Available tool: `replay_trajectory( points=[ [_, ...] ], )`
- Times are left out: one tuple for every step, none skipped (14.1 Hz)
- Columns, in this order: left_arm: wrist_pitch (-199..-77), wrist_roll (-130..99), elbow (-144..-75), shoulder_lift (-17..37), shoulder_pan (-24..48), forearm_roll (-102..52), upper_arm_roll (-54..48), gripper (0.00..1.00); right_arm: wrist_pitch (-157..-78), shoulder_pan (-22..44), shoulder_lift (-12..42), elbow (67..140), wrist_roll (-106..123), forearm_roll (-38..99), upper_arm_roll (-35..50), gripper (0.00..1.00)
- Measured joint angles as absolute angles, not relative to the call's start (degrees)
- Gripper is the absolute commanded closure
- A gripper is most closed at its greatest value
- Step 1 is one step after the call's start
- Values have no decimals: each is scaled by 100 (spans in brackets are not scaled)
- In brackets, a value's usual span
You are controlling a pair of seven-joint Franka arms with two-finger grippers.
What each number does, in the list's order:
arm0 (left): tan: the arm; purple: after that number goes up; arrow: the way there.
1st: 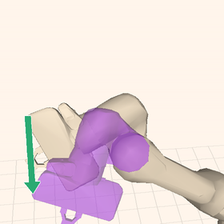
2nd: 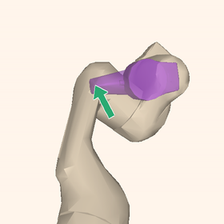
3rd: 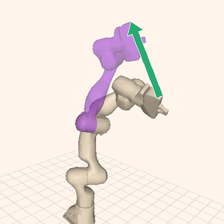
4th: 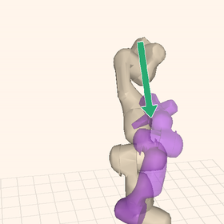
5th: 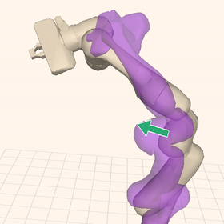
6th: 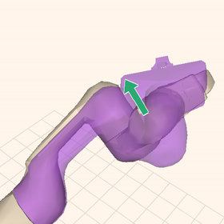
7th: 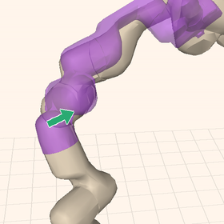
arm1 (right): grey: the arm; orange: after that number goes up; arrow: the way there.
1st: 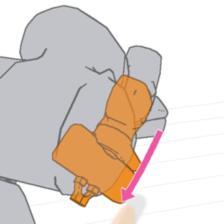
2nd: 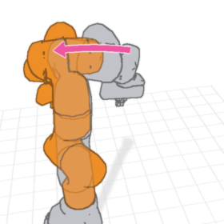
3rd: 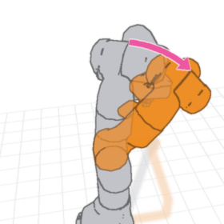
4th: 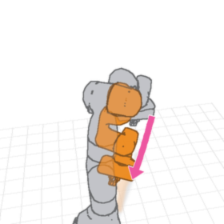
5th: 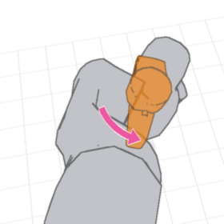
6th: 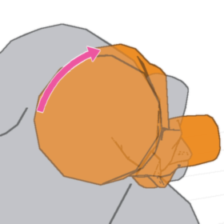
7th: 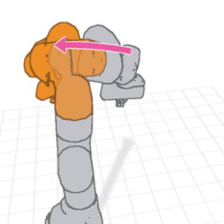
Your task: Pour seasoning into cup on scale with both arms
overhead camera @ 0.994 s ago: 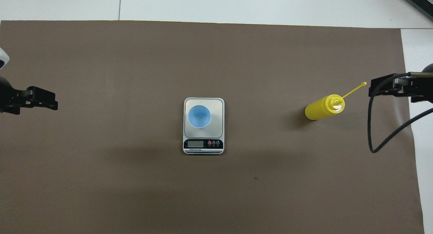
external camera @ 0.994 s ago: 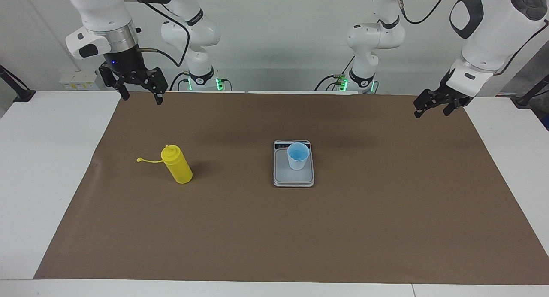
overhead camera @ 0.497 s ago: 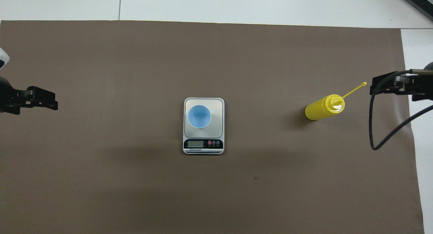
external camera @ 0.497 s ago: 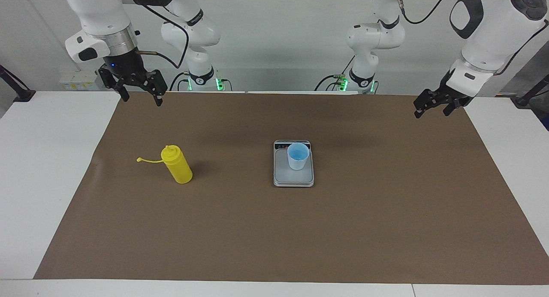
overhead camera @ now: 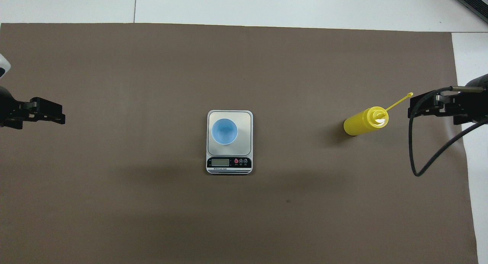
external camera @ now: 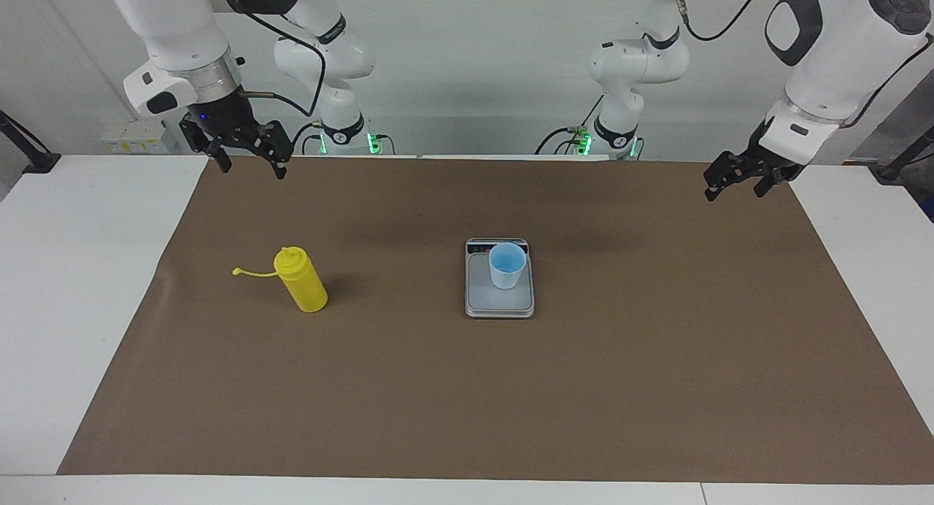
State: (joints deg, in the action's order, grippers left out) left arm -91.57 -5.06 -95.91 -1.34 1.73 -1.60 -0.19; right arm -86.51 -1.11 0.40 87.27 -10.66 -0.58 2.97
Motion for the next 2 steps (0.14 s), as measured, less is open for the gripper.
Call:
replay_trajectory(
  points=[
    [-9157,-506,-9591,-134,173,-160,-19,0,-8651,-111,38,8733,-1066,-58,297,0],
    [-9157,-506,-9591,-134,173,-160,-19,0,-8651,-111,36,8737,-1067,-58,297,0]
  ],
)
